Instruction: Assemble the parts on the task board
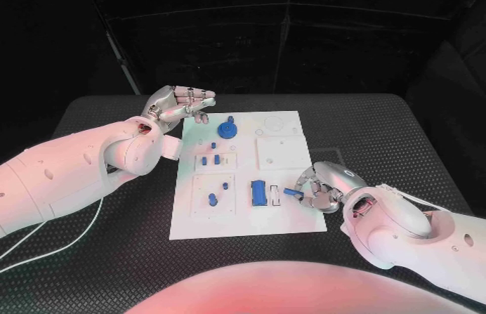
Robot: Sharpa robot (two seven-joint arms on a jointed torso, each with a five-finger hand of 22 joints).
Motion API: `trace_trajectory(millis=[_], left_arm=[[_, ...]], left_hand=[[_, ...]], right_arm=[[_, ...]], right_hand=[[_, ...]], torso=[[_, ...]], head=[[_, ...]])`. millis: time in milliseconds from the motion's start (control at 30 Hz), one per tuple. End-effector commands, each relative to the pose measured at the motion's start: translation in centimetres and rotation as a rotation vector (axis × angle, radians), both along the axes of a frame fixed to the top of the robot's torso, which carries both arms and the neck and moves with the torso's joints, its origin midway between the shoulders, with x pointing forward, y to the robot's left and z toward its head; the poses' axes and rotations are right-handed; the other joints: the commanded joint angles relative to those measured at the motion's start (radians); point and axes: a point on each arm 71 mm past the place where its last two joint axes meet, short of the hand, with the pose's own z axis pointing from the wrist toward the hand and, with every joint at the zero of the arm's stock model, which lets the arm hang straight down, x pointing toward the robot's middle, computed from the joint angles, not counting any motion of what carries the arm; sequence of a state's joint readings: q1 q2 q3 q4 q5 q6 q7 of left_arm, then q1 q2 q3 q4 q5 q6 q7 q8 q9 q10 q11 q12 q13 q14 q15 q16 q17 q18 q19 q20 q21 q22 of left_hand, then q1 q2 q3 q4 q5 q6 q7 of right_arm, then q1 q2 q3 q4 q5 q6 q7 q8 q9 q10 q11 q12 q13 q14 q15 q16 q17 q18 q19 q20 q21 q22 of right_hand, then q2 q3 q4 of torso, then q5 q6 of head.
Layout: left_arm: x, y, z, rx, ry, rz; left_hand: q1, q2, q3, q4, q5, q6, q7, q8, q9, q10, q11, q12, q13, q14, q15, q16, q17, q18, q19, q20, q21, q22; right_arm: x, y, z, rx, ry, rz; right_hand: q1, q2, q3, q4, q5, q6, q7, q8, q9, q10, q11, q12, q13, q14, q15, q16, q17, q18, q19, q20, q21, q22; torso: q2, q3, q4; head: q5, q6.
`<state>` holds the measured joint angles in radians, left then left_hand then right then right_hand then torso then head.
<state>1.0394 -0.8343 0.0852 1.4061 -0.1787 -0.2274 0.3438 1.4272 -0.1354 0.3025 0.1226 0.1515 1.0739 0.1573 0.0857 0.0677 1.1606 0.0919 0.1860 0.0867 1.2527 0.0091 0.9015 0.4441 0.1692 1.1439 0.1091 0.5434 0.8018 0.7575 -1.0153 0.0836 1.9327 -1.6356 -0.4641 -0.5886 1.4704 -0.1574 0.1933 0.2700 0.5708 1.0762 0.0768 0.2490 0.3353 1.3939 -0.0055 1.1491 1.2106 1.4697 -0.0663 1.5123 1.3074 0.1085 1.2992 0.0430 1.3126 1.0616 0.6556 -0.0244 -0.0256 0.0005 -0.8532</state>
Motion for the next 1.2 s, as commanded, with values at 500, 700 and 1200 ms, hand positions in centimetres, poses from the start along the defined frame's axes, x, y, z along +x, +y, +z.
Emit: trace_trajectory(millis=[500, 700, 1200], left_arm=[[-0.1, -0.3, 0.2, -0.010, -0.003, -0.012], [-0.1, -0.3, 0.2, -0.011, -0.002, -0.014], [-0.1, -0.3, 0.2, -0.010, 0.002, -0.017]], left_hand=[[0.003, 0.006, -0.004, -0.002, -0.003, -0.004, 0.006, -0.006, -0.001, -0.005, 0.000, 0.003, -0.001, -0.005, 0.002, -0.006, -0.001, 0.013, 0.002, 0.005, -0.004, -0.001], [0.003, 0.006, -0.004, -0.002, -0.003, -0.004, 0.006, -0.006, -0.001, -0.005, 0.000, 0.003, -0.001, -0.005, 0.002, -0.006, -0.001, 0.013, 0.002, 0.005, -0.004, -0.001], [0.003, 0.006, -0.005, -0.002, -0.004, -0.005, 0.007, -0.006, -0.001, -0.006, 0.001, 0.004, -0.001, -0.005, 0.002, -0.006, -0.002, 0.013, 0.002, 0.005, -0.005, -0.002]], right_arm=[[0.5, 1.8, -1.0, 0.082, 0.089, -0.018], [0.7, 2.2, -1.4, 0.068, 0.112, -0.026], [0.7, 2.7, -1.6, 0.066, 0.123, -0.019]], right_hand=[[-0.075, -0.007, -0.008, 0.012, -0.042, 0.009, -0.003, -0.010, 0.010, 0.012, -0.001, 0.012, 0.007, 0.078, -0.004, 0.005, 0.148, -0.010, 0.009, -0.001, 0.003, 0.001], [-0.113, -0.006, -0.027, 0.017, -0.035, 0.012, -0.004, -0.013, 0.013, 0.014, -0.002, 0.013, 0.010, 0.079, -0.004, 0.006, 0.151, -0.010, 0.010, -0.001, 0.003, 0.003], [-0.255, 0.002, -0.129, 0.020, 0.007, 0.026, -0.008, -0.016, 0.025, 0.019, -0.003, 0.020, 0.018, 0.079, -0.004, 0.006, 0.152, -0.010, 0.013, -0.001, 0.001, 0.004]], torso=[[0.002, 0.0001, 0.0013], [0.000, -0.0002, 0.0003], [0.000, 0.0005, -0.0022]], head=[[0.006, -0.004], [0.009, -0.004], [0.014, -0.005]])
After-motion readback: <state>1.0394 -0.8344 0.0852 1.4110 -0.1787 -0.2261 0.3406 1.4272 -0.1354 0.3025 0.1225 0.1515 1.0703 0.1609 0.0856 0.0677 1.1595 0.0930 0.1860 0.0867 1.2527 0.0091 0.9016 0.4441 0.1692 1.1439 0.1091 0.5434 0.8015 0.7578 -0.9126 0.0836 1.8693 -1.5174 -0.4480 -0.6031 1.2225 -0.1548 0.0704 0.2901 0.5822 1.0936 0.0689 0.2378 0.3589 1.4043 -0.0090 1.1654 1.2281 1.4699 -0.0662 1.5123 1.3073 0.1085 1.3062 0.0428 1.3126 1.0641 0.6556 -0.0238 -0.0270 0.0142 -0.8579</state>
